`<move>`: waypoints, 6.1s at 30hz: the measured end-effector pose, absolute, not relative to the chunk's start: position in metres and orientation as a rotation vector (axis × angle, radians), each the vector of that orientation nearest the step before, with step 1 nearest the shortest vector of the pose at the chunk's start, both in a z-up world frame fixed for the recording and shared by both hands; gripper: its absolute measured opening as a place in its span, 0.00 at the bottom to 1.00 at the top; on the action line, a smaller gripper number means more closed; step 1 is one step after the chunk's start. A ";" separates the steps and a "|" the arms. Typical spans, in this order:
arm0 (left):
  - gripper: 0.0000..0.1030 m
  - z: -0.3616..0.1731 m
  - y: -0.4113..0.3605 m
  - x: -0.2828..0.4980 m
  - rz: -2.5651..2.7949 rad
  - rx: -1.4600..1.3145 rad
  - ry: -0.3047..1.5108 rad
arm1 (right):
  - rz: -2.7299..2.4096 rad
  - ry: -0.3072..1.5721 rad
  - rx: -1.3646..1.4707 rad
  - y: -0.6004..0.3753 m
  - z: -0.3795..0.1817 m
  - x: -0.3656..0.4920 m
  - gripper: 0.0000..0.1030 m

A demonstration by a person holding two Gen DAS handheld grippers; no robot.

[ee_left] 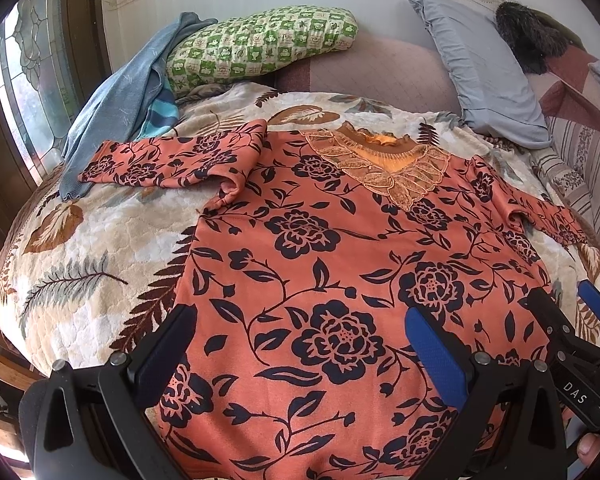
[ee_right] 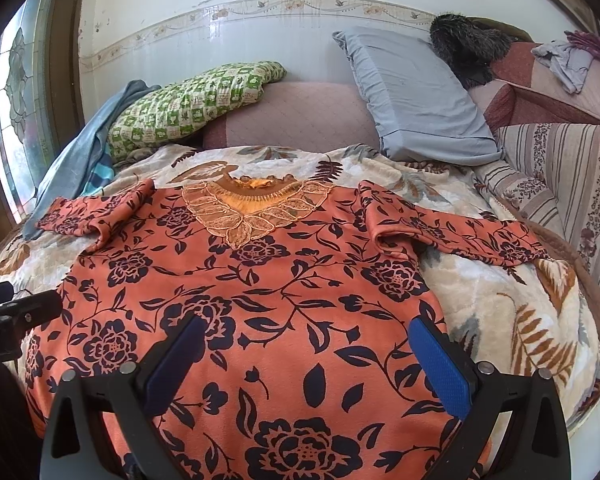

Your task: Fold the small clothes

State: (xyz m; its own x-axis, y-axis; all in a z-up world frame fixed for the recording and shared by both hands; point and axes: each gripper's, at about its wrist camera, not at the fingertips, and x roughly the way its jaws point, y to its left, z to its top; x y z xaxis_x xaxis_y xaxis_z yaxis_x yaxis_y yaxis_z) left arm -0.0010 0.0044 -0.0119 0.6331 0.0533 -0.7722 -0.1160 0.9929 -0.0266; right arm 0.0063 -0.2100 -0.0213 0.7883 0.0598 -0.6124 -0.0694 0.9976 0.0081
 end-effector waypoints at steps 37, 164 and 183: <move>1.00 -0.013 0.006 -0.003 0.100 -0.082 0.880 | 0.064 0.649 -0.011 -0.212 -0.019 0.005 1.00; 1.00 -0.069 0.124 0.027 0.118 -0.451 0.877 | 0.257 0.723 0.258 -0.220 0.057 0.255 0.05; 1.00 -0.071 0.116 0.027 0.129 -0.416 0.875 | 0.371 0.929 0.429 -0.192 -0.064 0.224 0.82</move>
